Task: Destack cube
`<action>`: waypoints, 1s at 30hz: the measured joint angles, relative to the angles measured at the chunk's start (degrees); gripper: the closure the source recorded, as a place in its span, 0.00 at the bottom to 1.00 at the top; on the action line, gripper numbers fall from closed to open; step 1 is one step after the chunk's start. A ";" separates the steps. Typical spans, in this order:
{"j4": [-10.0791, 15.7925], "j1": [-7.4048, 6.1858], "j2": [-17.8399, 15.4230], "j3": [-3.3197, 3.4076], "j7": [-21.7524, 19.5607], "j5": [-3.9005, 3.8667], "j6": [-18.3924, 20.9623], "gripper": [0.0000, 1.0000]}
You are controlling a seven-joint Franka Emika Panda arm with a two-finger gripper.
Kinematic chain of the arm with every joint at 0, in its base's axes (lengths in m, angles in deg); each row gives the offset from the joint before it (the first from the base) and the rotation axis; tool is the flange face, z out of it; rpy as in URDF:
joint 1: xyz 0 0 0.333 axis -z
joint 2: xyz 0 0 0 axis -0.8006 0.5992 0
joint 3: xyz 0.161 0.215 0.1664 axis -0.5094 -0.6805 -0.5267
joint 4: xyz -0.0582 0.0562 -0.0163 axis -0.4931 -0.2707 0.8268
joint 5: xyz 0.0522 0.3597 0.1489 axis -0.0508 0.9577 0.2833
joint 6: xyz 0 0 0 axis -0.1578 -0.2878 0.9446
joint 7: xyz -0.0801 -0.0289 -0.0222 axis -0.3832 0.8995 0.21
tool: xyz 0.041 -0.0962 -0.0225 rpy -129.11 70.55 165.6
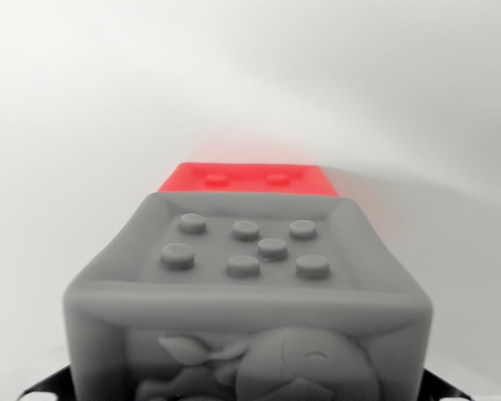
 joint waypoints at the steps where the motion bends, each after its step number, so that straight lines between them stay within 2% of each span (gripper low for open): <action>1: 0.00 0.00 -0.03 0.00 0.00 0.00 0.02 1.00; 13: 0.21 0.00 -1.62 0.00 0.00 0.00 1.20 1.00; 30: 0.52 0.00 -5.72 0.01 0.00 0.00 4.87 1.00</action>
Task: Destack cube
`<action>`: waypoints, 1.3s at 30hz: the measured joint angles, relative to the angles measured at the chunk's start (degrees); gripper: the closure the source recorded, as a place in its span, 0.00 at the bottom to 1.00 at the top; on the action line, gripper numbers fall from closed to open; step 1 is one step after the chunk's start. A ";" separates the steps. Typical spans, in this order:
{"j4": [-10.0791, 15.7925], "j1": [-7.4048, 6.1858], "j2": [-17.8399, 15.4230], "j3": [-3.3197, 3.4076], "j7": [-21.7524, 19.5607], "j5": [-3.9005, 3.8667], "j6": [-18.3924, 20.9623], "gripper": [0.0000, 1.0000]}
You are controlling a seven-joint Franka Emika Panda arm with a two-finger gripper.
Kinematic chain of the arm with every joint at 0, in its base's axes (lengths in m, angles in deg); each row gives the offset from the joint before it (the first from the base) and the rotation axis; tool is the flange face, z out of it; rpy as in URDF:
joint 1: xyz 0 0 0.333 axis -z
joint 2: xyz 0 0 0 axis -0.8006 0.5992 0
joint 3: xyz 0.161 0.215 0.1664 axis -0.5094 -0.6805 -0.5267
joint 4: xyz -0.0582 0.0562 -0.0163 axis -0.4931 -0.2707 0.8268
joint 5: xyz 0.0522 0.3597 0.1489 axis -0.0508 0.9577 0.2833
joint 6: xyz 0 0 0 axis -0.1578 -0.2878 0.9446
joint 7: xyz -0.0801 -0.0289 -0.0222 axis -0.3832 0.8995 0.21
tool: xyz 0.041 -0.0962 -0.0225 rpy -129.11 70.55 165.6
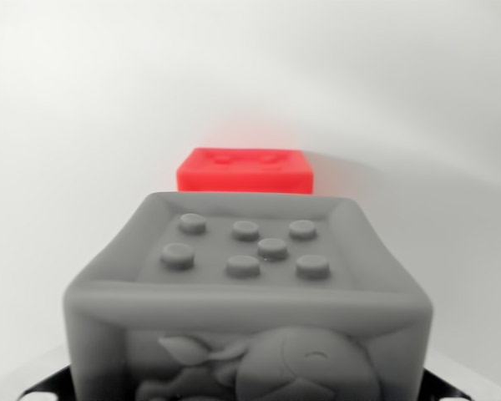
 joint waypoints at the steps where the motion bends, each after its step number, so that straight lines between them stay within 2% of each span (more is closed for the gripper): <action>1: 0.00 0.00 -0.31 0.00 0.00 0.00 0.32 1.00; 16: -0.05 0.00 -4.51 0.04 -0.10 0.00 4.28 1.00; 39: 9.70 0.00 -9.27 1.22 -5.97 0.46 -0.03 1.00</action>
